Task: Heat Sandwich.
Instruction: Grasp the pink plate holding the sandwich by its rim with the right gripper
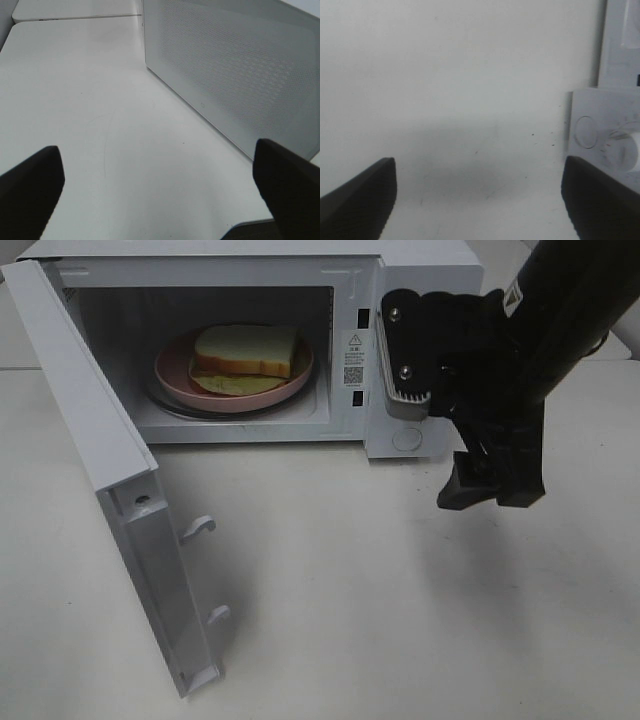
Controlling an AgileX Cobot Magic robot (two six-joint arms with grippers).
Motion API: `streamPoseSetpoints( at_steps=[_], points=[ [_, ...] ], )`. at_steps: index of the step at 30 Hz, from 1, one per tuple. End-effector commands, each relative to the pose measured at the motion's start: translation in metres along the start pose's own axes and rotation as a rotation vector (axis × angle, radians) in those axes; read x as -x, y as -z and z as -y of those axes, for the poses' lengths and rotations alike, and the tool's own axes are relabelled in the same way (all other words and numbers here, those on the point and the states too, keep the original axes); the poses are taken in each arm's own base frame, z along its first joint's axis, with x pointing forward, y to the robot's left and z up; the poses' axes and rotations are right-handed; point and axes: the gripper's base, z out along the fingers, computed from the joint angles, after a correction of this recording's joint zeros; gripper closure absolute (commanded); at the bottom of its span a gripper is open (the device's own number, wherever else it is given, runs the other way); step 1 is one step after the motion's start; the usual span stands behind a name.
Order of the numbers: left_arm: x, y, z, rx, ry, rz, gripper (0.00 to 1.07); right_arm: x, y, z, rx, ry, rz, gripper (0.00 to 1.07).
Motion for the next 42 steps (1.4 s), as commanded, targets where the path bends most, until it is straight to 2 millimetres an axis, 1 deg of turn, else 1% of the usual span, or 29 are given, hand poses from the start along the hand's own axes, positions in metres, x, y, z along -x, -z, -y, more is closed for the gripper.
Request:
streamPoseSetpoints(
  at_steps=[1,2,6,7,8,11,14,17,18,20,21,22,25,26,33,35,39,41,42],
  points=[
    [-0.002,0.002,0.001,-0.003,0.007,0.013,0.09,0.005,0.007,0.007,-0.041,0.017,0.024,0.23],
    [-0.002,0.002,0.001,-0.003,0.007,0.013,0.09,0.005,0.007,0.007,-0.041,0.017,0.024,0.23],
    [-0.002,0.002,0.001,-0.003,0.007,0.013,0.09,0.019,0.007,0.012,-0.064,0.053,0.042,0.24],
    [-0.002,0.002,0.001,-0.003,0.007,0.013,0.09,0.019,0.007,0.012,-0.064,0.053,0.042,0.24],
    [-0.002,0.002,0.001,-0.003,0.007,0.013,0.09,0.027,0.006,0.015,-0.073,0.070,0.055,0.24],
    [-0.002,0.002,0.001,-0.003,0.007,0.013,0.09,0.040,0.001,0.021,-0.084,0.102,0.068,0.24],
    [-0.002,0.002,0.001,-0.003,0.007,0.013,0.09,0.044,-0.001,0.026,-0.096,0.101,0.078,0.24],
    [-0.002,0.002,0.001,-0.003,0.007,0.013,0.09,0.057,-0.009,0.031,-0.095,0.125,0.084,0.25],
    [-0.002,0.002,0.001,-0.003,0.007,0.013,0.09,0.057,-0.009,0.031,-0.095,0.125,0.084,0.25],
    [-0.002,0.002,0.001,-0.003,0.007,0.013,0.09,0.064,-0.012,0.034,-0.107,0.134,0.096,0.25],
    [-0.002,0.002,0.001,-0.003,0.007,0.013,0.09,0.069,-0.016,0.038,-0.131,0.136,0.117,0.25],
    [-0.002,0.002,0.001,-0.003,0.007,0.013,0.09,0.069,-0.016,0.038,-0.131,0.136,0.117,0.25],
    [-0.002,0.002,0.001,-0.003,0.007,0.013,0.09,0.078,-0.023,0.043,-0.157,0.151,0.134,0.26],
    [-0.002,0.002,0.001,-0.003,0.007,0.013,0.09,0.080,-0.028,0.046,-0.155,0.153,0.133,0.26],
    [-0.002,0.002,0.001,-0.003,0.007,0.013,0.09,0.089,-0.043,0.056,-0.164,0.163,0.137,0.27],
    [-0.002,0.002,0.001,-0.003,0.007,0.013,0.09,0.093,-0.053,0.061,-0.160,0.163,0.135,0.27],
    [-0.002,0.002,0.001,-0.003,0.007,0.013,0.09,0.098,-0.061,0.067,-0.161,0.163,0.135,0.27],
    [-0.002,0.002,0.001,-0.003,0.007,0.013,0.09,0.102,-0.073,0.072,-0.156,0.162,0.133,0.27],
    [-0.002,0.002,0.001,-0.003,0.007,0.013,0.09,0.102,-0.073,0.072,-0.156,0.162,0.133,0.27]
  ],
)
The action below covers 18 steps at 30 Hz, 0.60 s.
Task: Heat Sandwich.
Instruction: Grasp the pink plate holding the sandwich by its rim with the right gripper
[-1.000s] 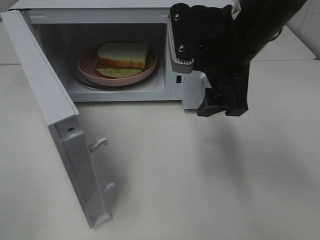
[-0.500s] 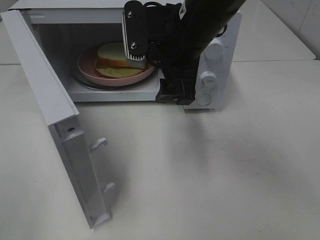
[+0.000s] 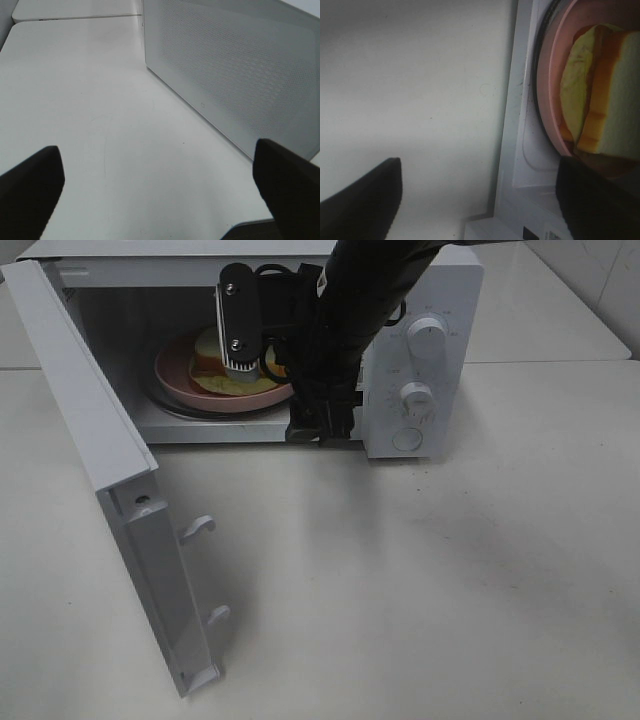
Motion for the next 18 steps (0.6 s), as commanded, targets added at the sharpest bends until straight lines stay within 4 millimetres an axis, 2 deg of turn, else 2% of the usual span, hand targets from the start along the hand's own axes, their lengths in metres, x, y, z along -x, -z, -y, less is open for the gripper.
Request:
streamPoseSetpoints(
  at_steps=[1,3,18],
  points=[
    [-0.002,0.002,0.001,-0.003,0.007,0.013,0.09,0.006,-0.013,0.005,-0.006,0.013,0.006,0.28],
    [-0.002,0.002,0.001,-0.003,0.007,0.013,0.09,0.008,-0.024,0.008,-0.003,0.011,0.007,0.28],
    [-0.002,0.002,0.001,-0.003,0.007,0.013,0.09,0.016,-0.071,0.023,-0.006,0.011,0.009,0.31]
  ],
)
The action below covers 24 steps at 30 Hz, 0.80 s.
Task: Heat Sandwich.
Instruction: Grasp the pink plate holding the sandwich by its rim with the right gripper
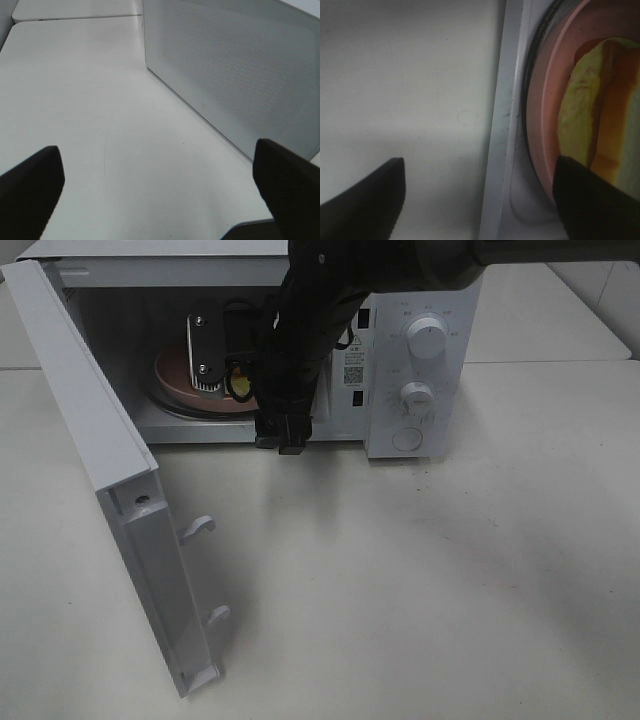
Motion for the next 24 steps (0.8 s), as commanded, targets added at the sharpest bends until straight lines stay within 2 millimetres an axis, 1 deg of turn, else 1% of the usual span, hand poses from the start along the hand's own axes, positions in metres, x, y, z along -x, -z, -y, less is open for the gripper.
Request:
streamPoseSetpoints(
  at_steps=[1,4,6,8,12,14,15,20,24],
  points=[
    [-0.002,0.002,0.001,-0.003,0.007,0.013,0.09,0.005,-0.010,0.002,-0.004,0.011,0.007,0.31],
    [-0.002,0.002,0.001,-0.003,0.007,0.013,0.09,0.008,-0.020,0.007,-0.009,0.013,0.008,0.31],
    [-0.002,0.002,0.001,-0.003,0.007,0.013,0.09,0.008,-0.023,0.008,-0.011,0.013,0.008,0.31],
    [-0.002,0.002,0.001,-0.003,0.007,0.013,0.09,0.009,-0.031,0.011,-0.009,0.027,-0.007,0.31],
    [-0.002,0.002,0.001,-0.003,0.007,0.013,0.09,0.009,-0.041,0.014,-0.003,0.016,-0.011,0.31],
    [-0.002,0.002,0.001,-0.003,0.007,0.013,0.09,0.008,-0.043,0.015,-0.002,0.015,-0.015,0.31],
    [-0.002,0.002,0.001,-0.003,0.007,0.013,0.09,0.008,-0.049,0.015,0.005,0.018,-0.022,0.31],
    [-0.002,0.002,0.001,-0.003,0.007,0.013,0.09,0.005,-0.057,0.016,0.001,0.035,-0.043,0.31],
    [-0.002,0.002,0.001,-0.003,0.007,0.013,0.09,0.006,-0.058,0.019,-0.011,0.038,-0.040,0.31]
  ],
)
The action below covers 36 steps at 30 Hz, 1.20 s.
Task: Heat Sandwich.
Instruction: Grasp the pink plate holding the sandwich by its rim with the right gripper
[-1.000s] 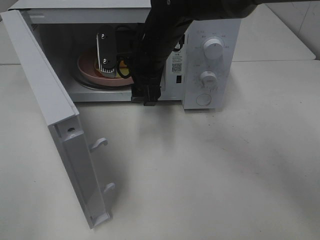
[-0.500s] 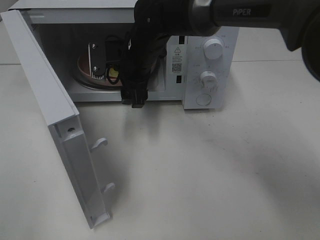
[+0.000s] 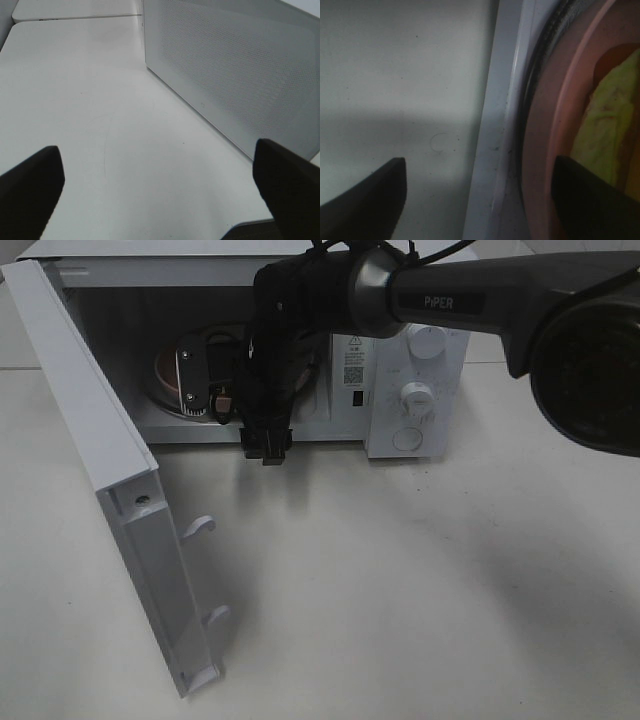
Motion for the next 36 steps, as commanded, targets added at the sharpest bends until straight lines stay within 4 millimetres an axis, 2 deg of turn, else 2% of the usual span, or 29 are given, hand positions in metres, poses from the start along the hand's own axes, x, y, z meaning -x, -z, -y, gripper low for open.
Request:
streamPoseSetpoints(
  at_steps=[1,10,11,13,14,16,17,18,20,21,36],
  points=[
    [-0.002,0.002,0.001,-0.002,0.006,0.013,0.09,0.001,-0.003,0.004,-0.016,0.003,-0.001,0.31],
    [-0.002,0.002,0.001,-0.002,0.006,0.013,0.09,0.000,-0.025,0.000,0.000,0.001,-0.011,0.32],
    [-0.002,0.002,0.001,-0.002,0.006,0.013,0.09,0.000,-0.025,0.000,0.001,0.002,-0.012,0.33],
    [-0.002,0.002,0.001,-0.002,0.006,0.013,0.09,0.000,-0.026,0.000,0.002,-0.010,-0.014,0.44],
    [-0.002,0.002,0.001,-0.002,0.006,0.013,0.09,0.000,-0.026,0.000,0.002,-0.010,-0.014,0.44],
    [-0.002,0.002,0.001,-0.002,0.006,0.013,0.09,0.000,-0.026,0.000,-0.001,-0.030,-0.017,0.59],
    [-0.002,0.002,0.001,-0.002,0.006,0.013,0.09,-0.001,-0.026,0.000,0.000,-0.072,-0.018,0.81],
    [-0.002,0.002,0.001,-0.002,0.006,0.013,0.09,-0.001,-0.026,0.000,0.000,-0.072,-0.018,0.81],
    [-0.002,0.002,0.001,-0.002,0.006,0.013,0.09,-0.002,-0.026,0.000,0.004,-0.128,-0.022,1.02],
    [-0.002,0.002,0.001,-0.002,0.006,0.013,0.09,-0.003,-0.026,0.000,0.007,-0.169,-0.026,1.07],
    [-0.002,0.002,0.001,-0.002,0.006,0.013,0.09,-0.005,-0.013,0.005,0.004,-0.170,-0.025,1.07]
  ],
)
